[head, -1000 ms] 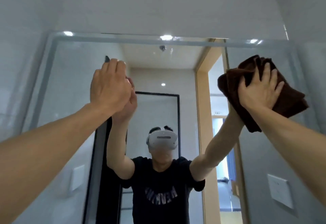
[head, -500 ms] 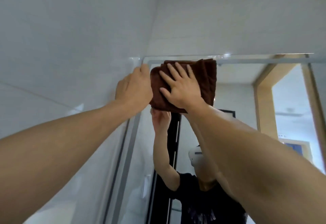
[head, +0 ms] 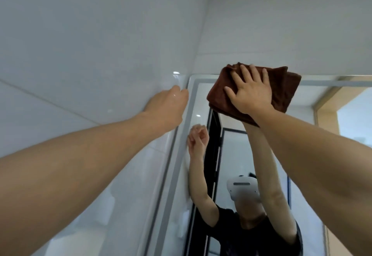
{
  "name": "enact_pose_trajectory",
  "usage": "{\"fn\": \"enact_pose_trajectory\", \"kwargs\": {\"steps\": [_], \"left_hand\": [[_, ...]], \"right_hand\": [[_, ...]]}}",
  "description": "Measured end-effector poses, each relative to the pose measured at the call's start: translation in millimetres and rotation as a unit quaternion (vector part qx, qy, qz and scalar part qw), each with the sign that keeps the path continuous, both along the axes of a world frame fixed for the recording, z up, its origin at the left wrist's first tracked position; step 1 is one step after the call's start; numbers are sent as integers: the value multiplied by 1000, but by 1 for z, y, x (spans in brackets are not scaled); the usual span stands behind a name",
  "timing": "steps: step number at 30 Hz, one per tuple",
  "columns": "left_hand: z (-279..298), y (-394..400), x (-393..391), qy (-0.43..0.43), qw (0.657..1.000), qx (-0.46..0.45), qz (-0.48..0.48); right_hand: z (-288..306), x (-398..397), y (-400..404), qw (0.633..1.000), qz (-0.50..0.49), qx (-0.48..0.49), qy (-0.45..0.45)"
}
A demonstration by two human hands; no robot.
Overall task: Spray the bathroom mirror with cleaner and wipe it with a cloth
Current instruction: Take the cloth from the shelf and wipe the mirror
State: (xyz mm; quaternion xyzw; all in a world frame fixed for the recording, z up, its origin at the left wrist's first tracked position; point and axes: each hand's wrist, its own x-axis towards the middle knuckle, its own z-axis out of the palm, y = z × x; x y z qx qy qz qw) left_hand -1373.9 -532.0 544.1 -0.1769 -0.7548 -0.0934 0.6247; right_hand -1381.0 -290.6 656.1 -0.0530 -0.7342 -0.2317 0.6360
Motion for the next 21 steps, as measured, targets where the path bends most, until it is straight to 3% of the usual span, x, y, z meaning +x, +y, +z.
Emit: {"fn": "enact_pose_trajectory", "kwargs": {"steps": [4, 9, 13, 18, 21], "left_hand": [[7, -9, 14, 5, 998, 47, -39], [-4, -12, 15, 29, 997, 58, -43], [-37, -10, 10, 32, 995, 47, -77], [-89, 8, 7, 28, 986, 72, -148], [-110, 19, 5, 5, 986, 62, -154]], "right_hand": [[2, -27, -57, 997, 10, 52, -49], [-45, -68, -102, 987, 77, 96, -99], [-90, -59, -89, 982, 78, 126, -119], [-206, -37, -59, 960, 98, 183, -186], [-225, -18, -26, 960, 88, 183, -195]]}}
